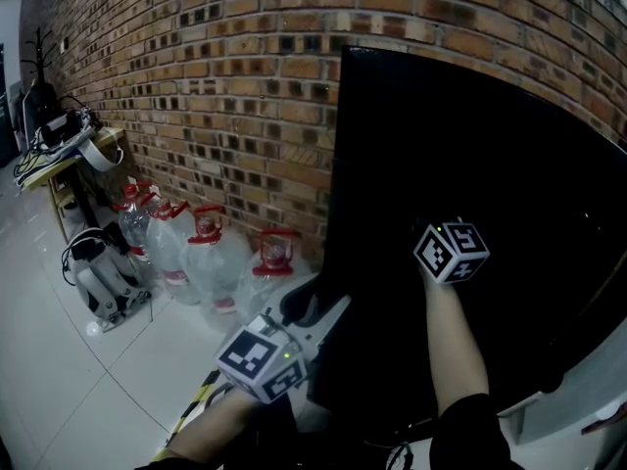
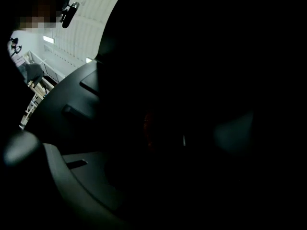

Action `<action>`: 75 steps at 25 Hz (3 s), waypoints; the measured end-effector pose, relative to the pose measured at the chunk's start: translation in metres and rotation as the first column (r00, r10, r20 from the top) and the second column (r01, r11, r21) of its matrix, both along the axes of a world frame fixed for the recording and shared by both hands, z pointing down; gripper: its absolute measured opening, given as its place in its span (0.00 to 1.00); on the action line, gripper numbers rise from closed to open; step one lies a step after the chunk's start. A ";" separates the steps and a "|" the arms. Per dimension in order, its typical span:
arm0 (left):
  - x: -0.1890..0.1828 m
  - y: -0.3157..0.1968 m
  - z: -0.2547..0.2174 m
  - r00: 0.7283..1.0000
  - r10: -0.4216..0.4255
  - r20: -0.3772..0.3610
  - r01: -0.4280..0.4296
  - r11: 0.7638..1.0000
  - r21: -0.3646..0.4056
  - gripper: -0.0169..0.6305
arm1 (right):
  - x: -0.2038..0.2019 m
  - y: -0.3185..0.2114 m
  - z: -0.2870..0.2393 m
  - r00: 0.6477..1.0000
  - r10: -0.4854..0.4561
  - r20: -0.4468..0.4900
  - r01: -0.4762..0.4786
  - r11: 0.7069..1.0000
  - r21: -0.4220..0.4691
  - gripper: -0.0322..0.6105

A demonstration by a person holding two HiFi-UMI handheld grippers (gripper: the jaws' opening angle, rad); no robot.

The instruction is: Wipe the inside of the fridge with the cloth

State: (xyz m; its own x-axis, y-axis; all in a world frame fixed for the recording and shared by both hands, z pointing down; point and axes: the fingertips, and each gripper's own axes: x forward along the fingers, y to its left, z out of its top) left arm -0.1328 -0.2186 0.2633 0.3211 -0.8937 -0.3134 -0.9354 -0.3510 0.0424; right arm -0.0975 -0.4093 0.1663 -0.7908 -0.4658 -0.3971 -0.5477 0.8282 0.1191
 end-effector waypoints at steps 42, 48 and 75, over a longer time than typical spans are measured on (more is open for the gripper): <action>0.004 0.011 -0.001 0.998 -0.046 0.044 0.044 0.997 0.064 0.34 | 0.051 0.035 0.019 1.000 0.011 0.006 -0.010 0.999 -0.046 0.16; 0.010 0.018 0.022 0.995 -0.035 0.093 0.032 0.999 0.035 0.42 | 0.041 0.108 0.046 0.979 -0.201 -0.038 0.200 0.979 -0.027 0.16; -0.005 0.002 0.054 0.998 -0.064 0.025 0.065 0.997 -0.039 0.41 | -0.007 0.081 0.098 0.961 -0.246 -0.122 0.239 0.968 -0.069 0.16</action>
